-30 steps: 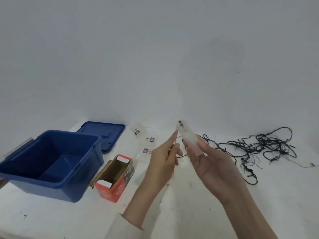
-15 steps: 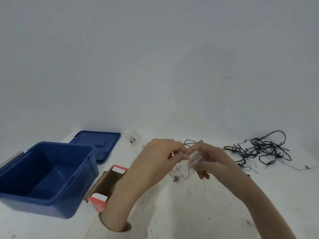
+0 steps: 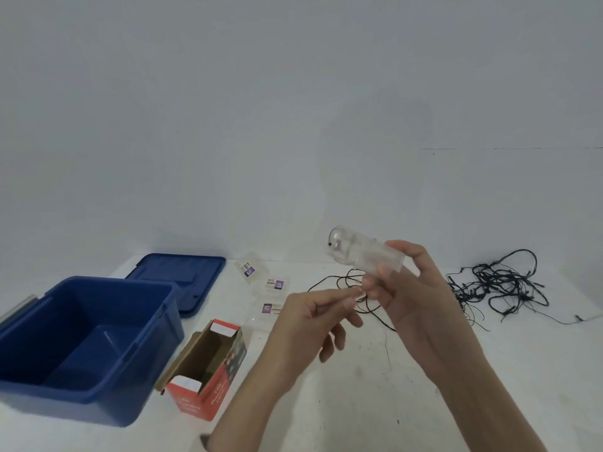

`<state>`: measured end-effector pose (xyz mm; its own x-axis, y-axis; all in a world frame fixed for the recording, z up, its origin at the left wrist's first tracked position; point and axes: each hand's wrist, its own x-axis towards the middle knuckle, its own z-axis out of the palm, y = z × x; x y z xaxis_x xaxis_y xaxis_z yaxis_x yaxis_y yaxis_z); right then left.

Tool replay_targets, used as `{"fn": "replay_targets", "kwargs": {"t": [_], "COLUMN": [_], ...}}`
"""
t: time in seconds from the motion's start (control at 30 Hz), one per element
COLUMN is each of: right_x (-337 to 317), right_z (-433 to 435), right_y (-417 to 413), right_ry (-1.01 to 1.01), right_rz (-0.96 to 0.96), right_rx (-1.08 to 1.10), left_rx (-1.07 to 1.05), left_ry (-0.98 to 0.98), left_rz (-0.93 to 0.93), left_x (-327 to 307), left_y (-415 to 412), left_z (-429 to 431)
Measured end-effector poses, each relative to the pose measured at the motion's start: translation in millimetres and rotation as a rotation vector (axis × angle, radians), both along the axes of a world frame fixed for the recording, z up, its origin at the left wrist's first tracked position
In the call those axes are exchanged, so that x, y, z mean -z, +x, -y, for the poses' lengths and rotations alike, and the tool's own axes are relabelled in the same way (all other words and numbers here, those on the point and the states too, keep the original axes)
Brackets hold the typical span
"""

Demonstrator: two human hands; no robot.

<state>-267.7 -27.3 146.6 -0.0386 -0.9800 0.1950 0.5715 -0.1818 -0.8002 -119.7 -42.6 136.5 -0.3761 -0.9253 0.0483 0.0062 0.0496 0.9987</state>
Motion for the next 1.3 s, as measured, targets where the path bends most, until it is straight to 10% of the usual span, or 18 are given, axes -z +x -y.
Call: {"fn": "replay_targets", "kwargs": {"t": [0.37,0.47,0.6,0.87,1.03,1.3], "right_x": [6.6,11.1,15.0,9.7,5.7,-0.4], "right_z": [3.5,5.0,2.6,-2.5,-3.6,-5.5], "right_y": [-0.8,-5.3,-10.7,-19.3,-10.0,1.1], "right_ry": [-0.049,-0.072,-0.056,0.034,0.103,0.061], "right_rz": [-0.417,-0.488,-0.595,-0.159,0.109,-0.122], "right_rx": [0.29,0.297,0.176,-0.298,-0.148,0.236], "left_rx": [-0.048,-0.153,-0.181,-0.104,-0.111,-0.078], "left_ry": [-0.412,-0.835,-1.117,-0.335,-0.032,-0.019], "left_rz": [0.706,0.936,0.861,0.227,0.048,0.146], "left_x": [-7.9,-17.1,-32.2,-39.7,-13.7,5.0], "left_y": [6.6,8.5,14.0,13.5,5.5,-6.4], "left_z": [-18.0,-20.5,-6.6,26.4,10.5,-15.5]}}
